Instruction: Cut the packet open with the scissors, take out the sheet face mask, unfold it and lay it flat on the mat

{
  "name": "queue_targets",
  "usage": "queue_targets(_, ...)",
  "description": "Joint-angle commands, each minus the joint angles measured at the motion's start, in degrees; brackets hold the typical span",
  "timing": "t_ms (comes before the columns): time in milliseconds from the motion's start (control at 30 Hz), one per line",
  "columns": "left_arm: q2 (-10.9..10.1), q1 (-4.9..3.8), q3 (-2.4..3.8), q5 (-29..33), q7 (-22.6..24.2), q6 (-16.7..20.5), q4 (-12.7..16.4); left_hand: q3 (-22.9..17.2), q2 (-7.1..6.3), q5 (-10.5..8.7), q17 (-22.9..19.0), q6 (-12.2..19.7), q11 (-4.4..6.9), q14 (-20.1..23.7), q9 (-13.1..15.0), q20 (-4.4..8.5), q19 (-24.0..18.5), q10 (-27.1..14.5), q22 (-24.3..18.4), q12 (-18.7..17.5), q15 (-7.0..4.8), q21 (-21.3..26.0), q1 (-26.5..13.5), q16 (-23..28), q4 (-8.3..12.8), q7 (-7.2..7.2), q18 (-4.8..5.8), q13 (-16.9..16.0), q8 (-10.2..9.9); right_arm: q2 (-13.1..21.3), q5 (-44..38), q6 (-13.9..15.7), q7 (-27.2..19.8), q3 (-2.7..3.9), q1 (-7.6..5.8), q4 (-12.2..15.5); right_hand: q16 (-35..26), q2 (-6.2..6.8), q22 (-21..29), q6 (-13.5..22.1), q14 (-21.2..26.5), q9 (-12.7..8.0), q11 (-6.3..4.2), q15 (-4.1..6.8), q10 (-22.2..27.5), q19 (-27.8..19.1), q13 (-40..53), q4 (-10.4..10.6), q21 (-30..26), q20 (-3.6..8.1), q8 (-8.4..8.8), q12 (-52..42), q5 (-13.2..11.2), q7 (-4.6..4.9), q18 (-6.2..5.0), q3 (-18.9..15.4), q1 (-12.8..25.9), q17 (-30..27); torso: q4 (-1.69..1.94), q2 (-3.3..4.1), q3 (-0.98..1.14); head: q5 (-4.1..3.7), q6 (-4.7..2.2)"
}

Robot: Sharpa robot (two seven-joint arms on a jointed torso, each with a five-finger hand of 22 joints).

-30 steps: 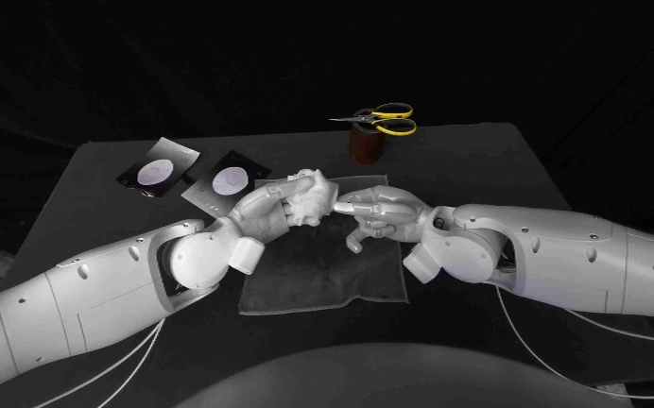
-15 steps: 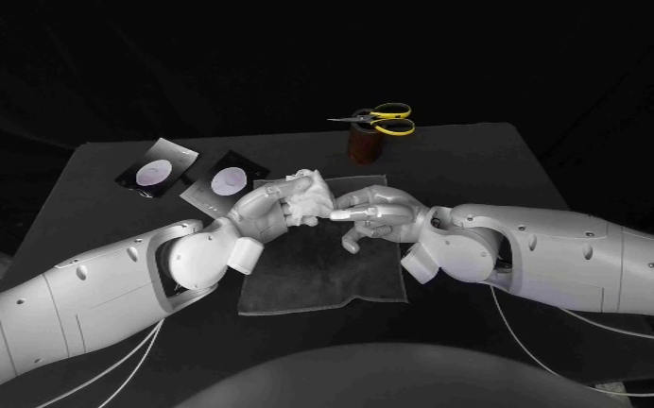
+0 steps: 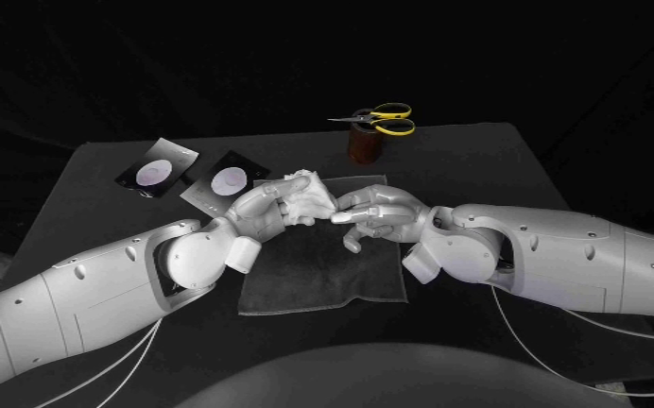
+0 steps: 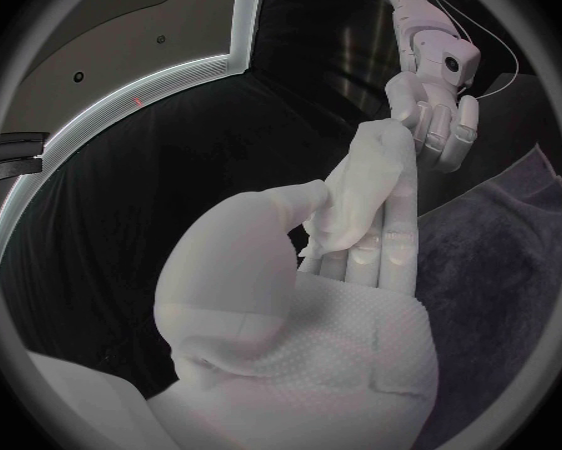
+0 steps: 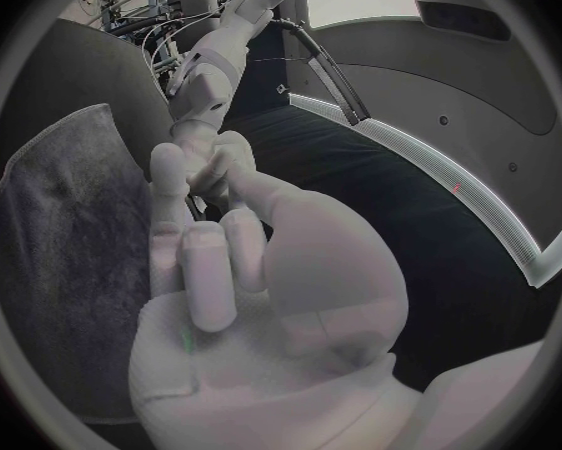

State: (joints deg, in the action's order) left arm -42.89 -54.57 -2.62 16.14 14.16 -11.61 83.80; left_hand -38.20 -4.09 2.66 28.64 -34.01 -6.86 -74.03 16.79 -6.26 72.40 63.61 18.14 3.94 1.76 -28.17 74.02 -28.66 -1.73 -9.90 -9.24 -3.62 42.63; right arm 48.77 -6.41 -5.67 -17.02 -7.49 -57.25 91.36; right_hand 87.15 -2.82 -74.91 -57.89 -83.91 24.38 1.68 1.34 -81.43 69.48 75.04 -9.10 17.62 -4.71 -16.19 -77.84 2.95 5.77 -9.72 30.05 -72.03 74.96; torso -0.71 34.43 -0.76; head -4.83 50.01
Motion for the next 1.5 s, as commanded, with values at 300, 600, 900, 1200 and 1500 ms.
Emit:
queue_targets(300, 0.0, -0.05, 0.05, -0.3, -0.3, 1.1, -0.7, -0.6, 0.07, 0.16, 1.8, -0.4, -0.05, -0.8, -0.1, 0.22, 0.5, 0.7, 0.8, -0.2, -0.06, -1.5, -0.6, -1.3, 0.0, -1.00, -1.07, -0.1, 0.5, 0.7, 0.4, -1.9, -1.9, 0.04, 0.07, 1.0, 0.3, -0.74, -1.5, 0.5, -1.4, 0.1, 0.02, 0.27, 0.0, -0.6, 3.9, -0.2, 0.6, 0.25, -0.32, 0.1, -0.2, 0.29, -0.53, 1.4, 1.7, 5.7, -0.03, 0.05, 0.07, -0.07, -0.01)
queue_targets(600, 0.1, -0.06, 0.05, -1.3, -0.7, 1.6, -1.2, -1.0, 0.09, 0.16, 3.5, -0.5, 0.05, -1.1, -0.2, 0.34, 0.5, 1.1, 1.7, -0.2, -0.19, -2.8, -0.6, -2.4, 0.1, -0.94, -1.07, -0.1, 0.7, 1.1, 1.0, -3.1, -2.2, 0.06, 0.07, 1.6, 0.3, -2.35, -1.4, 2.5, -1.1, -0.3, 0.67, -0.27, 0.7, -1.2, 3.2, 0.2, 1.3, -0.12, 0.45, 0.7, -0.2, 1.10, -0.43, 3.5, 4.6, 5.1, -0.03, 0.01, 0.04, -0.12, -0.01)
queue_targets(900, 0.2, -0.06, 0.05, -1.5, -1.1, 1.6, -1.4, -1.1, 0.11, 0.16, 4.3, -0.5, 0.09, -1.2, -0.3, 0.38, 0.4, 1.2, 2.1, -0.2, -0.23, -3.5, -0.6, -2.9, 0.1, -0.93, -1.06, -0.1, 0.8, 1.4, 1.7, -3.7, -2.2, 0.06, 0.07, 2.1, -0.2, -1.17, -1.2, 8.7, 0.4, -2.3, 3.02, -2.27, 3.0, -2.2, 1.3, 0.4, 1.9, -1.57, 4.41, 2.5, 0.1, 3.75, -0.12, 4.6, 9.3, 3.0, 0.00, 0.03, 0.01, -0.13, -0.01)
queue_targets(1200, 0.2, -0.06, 0.04, -1.5, -1.3, 1.7, -1.5, -1.2, 0.14, 0.16, 4.8, -0.5, 0.11, -1.2, -0.3, 0.40, 0.4, 1.4, 2.4, -0.2, -0.26, -3.9, -0.6, -3.1, 0.1, -0.92, -1.07, -0.1, 0.9, 1.5, 2.0, -4.1, -1.8, 0.06, 0.08, 2.1, -0.4, -0.19, -1.0, 10.1, 1.1, -3.4, 3.89, -3.10, 4.2, -2.9, 0.3, 1.6, 2.0, -2.65, 5.63, 2.9, 4.5, 4.66, -0.44, 4.9, 13.4, 1.9, 0.00, 0.00, -0.04, 0.43, -0.01)
queue_targets(1500, 0.2, -0.06, 0.04, -1.5, -1.4, 1.7, -1.5, -1.2, 0.15, 0.16, 4.9, -0.6, 0.12, -1.2, -0.3, 0.41, 0.3, 1.4, 2.5, -0.2, -0.27, -3.9, -0.6, -3.2, 0.1, -0.91, -1.07, -0.1, 0.9, 1.5, 1.9, -3.9, -1.6, 0.06, 0.08, 1.9, -0.1, -0.95, -0.9, 9.2, 0.7, -3.5, 3.97, -3.19, 3.8, -3.0, 0.6, 1.8, 2.2, -2.89, 5.21, 2.3, 4.5, 4.73, -0.59, 5.6, 13.7, 2.4, 0.01, 0.01, -0.03, 0.43, -0.01)
